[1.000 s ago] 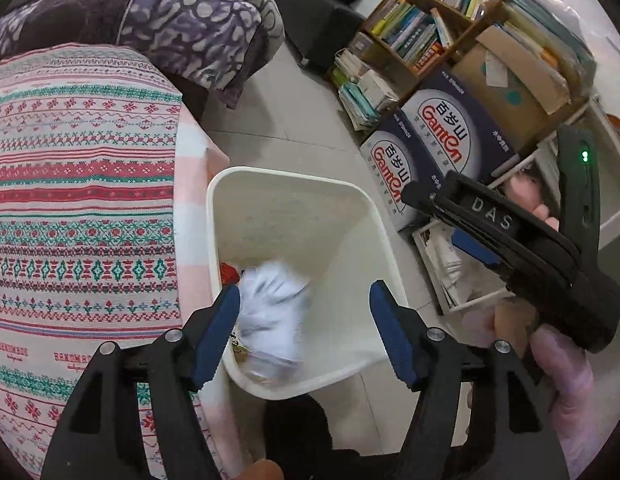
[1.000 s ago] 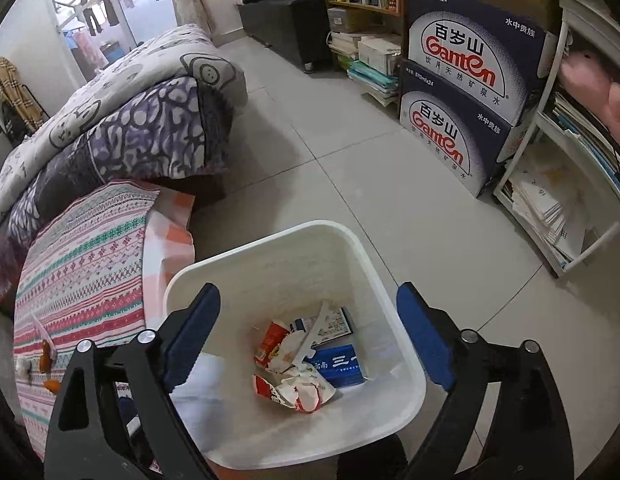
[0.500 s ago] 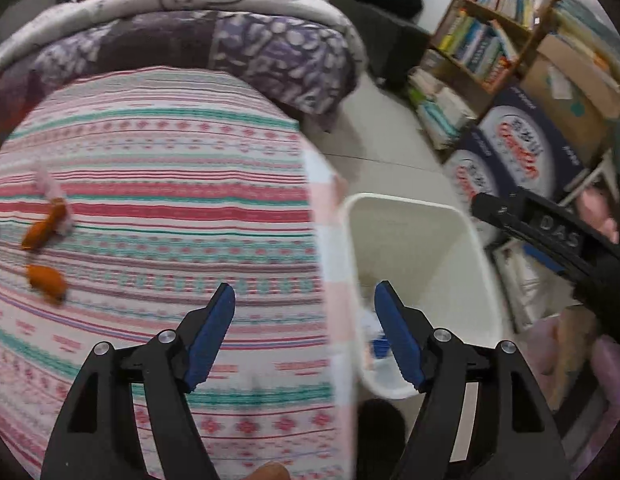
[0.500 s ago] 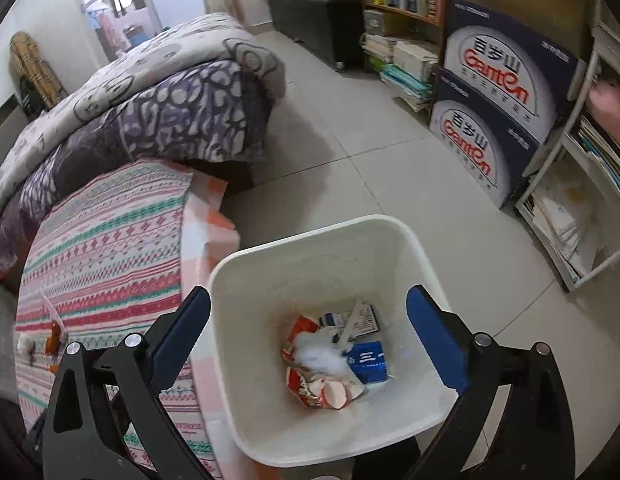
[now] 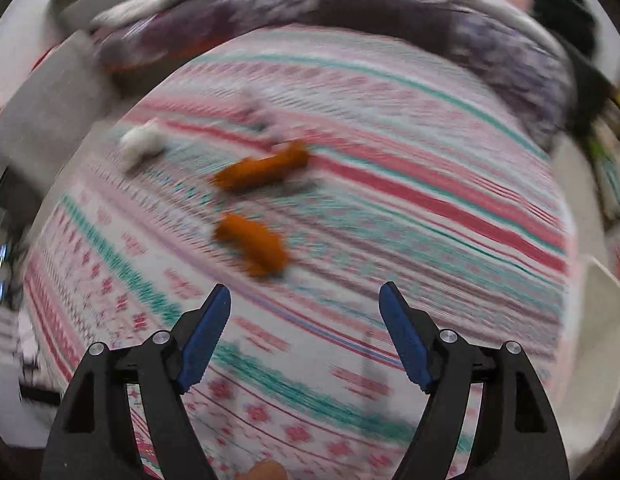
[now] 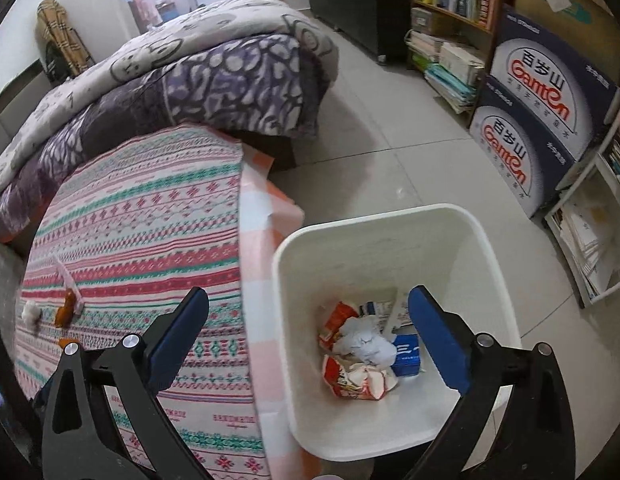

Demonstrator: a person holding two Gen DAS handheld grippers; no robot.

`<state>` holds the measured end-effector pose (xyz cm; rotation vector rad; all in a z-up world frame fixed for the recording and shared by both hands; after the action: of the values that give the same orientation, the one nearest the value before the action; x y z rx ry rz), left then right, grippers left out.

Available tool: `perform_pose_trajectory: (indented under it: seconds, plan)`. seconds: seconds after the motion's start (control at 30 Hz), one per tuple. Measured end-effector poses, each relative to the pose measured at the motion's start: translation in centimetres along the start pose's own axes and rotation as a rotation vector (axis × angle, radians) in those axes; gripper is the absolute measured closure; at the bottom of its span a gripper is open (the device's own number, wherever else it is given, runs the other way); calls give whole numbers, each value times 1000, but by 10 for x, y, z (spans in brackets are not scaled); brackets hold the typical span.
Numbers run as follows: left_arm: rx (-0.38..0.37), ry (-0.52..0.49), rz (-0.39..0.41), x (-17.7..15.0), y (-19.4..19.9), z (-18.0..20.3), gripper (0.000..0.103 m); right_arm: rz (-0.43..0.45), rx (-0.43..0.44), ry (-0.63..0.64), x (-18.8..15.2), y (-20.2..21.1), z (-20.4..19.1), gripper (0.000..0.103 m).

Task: Collect trash
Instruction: 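Grasp the orange carrot toy on the blanket with the left tool, then grasp the white tissue bundle with the right tool while the left tool holds the carrot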

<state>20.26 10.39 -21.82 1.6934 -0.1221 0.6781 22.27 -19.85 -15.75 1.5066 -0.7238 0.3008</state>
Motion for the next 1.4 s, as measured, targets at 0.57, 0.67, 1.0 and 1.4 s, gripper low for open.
perform_pose_trajectory:
  seconds: [0.57,0.67,1.0,1.4]
  plan:
    - [-127,118,-84,24,-47,-45,80,-60,57,97,-22,-18,-68,7]
    - [-167,176,-111,25,-43,-65,81,-77,71,139,-30,-23,-84,7]
    - [-76,290,9,73,19,-188,81,-133,219,366,-61,-33,-193,7]
    - [-66,397,144,110,78,-294,81,-290,495,298,-94,-34,-429,7]
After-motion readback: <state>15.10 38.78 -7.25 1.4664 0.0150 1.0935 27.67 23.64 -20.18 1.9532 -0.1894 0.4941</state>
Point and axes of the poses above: each gripper's, at about its wrist camera, not at the fingertips, and y roughly against the way its jaws point, z to its right, x to its top, the point moved 9 cm from there along -y, roughly the way its jaws point, and after that the axes turned 2 degrees about z, right-handed, at the moved point
